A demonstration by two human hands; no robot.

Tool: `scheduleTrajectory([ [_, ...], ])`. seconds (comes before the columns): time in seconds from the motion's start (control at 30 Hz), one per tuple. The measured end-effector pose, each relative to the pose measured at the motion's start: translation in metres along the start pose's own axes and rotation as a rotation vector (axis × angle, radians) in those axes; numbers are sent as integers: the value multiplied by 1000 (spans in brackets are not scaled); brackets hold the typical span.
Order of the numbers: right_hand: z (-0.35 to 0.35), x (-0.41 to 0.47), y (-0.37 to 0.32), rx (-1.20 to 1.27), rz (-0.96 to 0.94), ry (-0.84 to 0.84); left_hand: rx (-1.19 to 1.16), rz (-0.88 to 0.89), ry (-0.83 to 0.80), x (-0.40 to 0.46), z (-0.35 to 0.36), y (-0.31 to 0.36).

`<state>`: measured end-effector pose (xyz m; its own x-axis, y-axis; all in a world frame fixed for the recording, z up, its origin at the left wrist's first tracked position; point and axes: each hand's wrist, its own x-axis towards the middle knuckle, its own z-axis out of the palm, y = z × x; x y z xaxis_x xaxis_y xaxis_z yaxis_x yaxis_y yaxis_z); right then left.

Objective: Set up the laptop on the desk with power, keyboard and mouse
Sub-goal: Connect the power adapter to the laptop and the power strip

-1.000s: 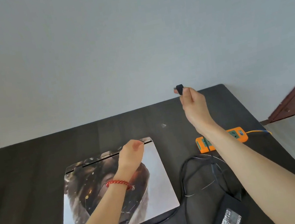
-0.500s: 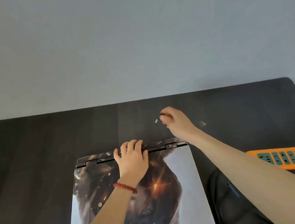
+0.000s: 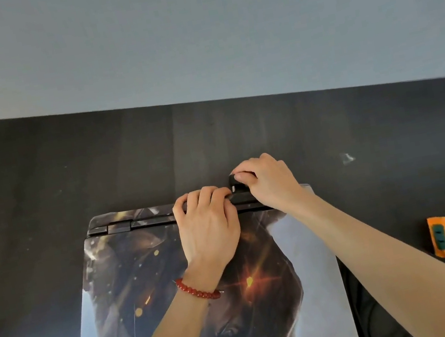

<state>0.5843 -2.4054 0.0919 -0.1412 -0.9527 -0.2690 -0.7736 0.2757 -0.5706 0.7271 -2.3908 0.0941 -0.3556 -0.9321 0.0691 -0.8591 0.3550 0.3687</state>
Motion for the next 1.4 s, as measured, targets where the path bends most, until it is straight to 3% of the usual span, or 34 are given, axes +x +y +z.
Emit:
scheduleTrajectory([
  [0.37,1,0,-2,-38,-41,-47,18,-101,100,-3,5,0],
  [0.7,3,-10,1,-242,-258,-15,82,-133,38,-1,7,1],
  [0.97,5,-26,-2,-314,-204,-33,67,-122,53,1,8,-2],
  [1.13,-3,-100,7,-158,-82,118,-8,-102,79,-9,2,-3],
  [1.4,8,-255,23,-91,2,211,-55,-72,-133,-145,-30,-18],
])
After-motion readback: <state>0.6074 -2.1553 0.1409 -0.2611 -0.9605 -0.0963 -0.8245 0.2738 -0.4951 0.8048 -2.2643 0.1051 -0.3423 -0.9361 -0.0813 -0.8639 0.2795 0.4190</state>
